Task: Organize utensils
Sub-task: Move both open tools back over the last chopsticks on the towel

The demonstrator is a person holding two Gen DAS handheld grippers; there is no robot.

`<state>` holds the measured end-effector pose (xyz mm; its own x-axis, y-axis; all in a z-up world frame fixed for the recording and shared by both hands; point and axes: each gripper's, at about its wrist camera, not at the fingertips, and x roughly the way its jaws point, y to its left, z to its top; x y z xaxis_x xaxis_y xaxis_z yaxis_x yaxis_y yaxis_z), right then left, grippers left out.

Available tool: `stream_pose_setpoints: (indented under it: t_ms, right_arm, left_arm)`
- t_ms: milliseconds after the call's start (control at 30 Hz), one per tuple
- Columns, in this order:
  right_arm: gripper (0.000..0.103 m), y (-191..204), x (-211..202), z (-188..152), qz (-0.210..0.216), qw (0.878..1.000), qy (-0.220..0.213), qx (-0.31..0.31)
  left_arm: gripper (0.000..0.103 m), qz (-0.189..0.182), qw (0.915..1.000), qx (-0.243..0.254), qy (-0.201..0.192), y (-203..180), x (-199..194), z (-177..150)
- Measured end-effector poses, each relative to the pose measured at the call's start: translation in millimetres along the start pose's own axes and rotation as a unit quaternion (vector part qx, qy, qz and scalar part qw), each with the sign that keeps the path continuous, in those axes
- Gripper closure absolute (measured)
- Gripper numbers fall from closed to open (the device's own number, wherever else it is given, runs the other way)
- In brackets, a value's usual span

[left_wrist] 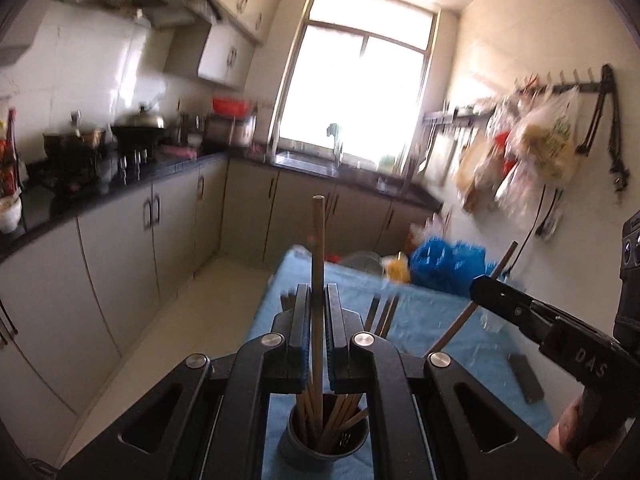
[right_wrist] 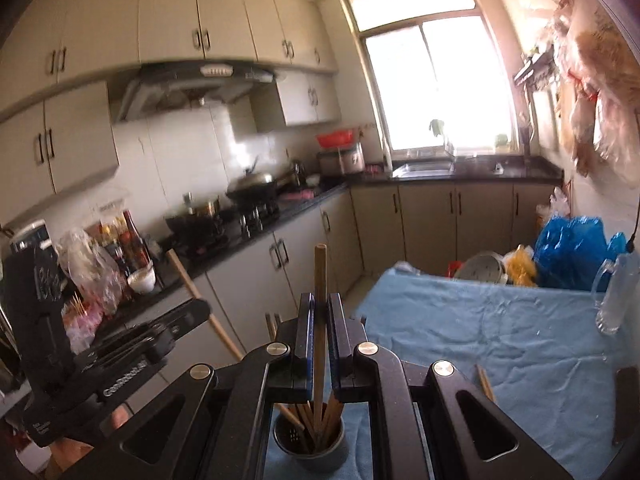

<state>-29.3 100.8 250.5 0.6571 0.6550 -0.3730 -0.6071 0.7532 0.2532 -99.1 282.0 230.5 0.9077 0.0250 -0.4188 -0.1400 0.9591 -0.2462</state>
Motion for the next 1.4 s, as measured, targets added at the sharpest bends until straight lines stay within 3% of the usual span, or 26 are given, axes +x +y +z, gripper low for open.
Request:
stream_pose_setpoints:
  t_ms: [167,367,433,500,533,600,733,900,1133,1400]
  right_arm:
    - [0.096,-11.3,33.4,-16.5,-0.002,0.999,0.052,0.016]
    - [0.095,-25.9,53.9,-24.1,-0.015,0.997,0.072,0.026]
    - [0.095,-28.9,57.6,-24.3,-0.016,0.997,0.072,0.032]
    - [0.092,-32.3,59.8,-23.6,-0.017,0.996,0.073,0.038]
    - [0.083,-33.6,60.4,-23.6,-0.018,0.996,0.073,0.039]
    - [0.070,-35.8,58.1,-23.4,-0.021,0.996,0.069,0.045]
    - [0.067,-41.8,43.5,-21.8,-0.028,0.997,0.056,0.051]
    - [0.061,-56.7,18.8,-26.1,-0.043,0.996,0.046,0.064]
    - [0.055,-110.2,-19.4,-62.0,-0.099,0.989,0.065,0.089]
    - [0.055,-211.4,-50.3,-132.0,-0.169,0.965,0.130,0.151]
  left_arm:
    - [0.097,0.001,0.9990,-0.013,0.042,7.3,25.9,-15.0]
    - [0.097,-0.002,0.9989,-0.019,0.043,7.0,25.1,-16.4]
    - [0.093,0.000,0.9991,-0.018,0.039,6.0,19.9,-16.2]
    - [0.071,0.004,0.9993,-0.016,0.034,5.0,12.5,-17.3]
    - [0.067,0.007,0.9994,-0.017,0.028,5.3,7.4,-17.5]
    - [0.065,0.014,0.9997,-0.016,0.013,4.4,-3.6,-17.8]
    - [0.059,0.021,0.9997,-0.012,-0.003,-2.3,-25.1,-21.4]
    - [0.055,0.002,0.9999,-0.010,-0.002,-20.1,-45.8,-35.0]
    - [0.048,-0.041,0.9984,0.020,0.035,-65.4,-51.4,-69.5]
    - [0.046,-0.082,0.9861,0.060,0.132,-119.4,-8.7,-119.3]
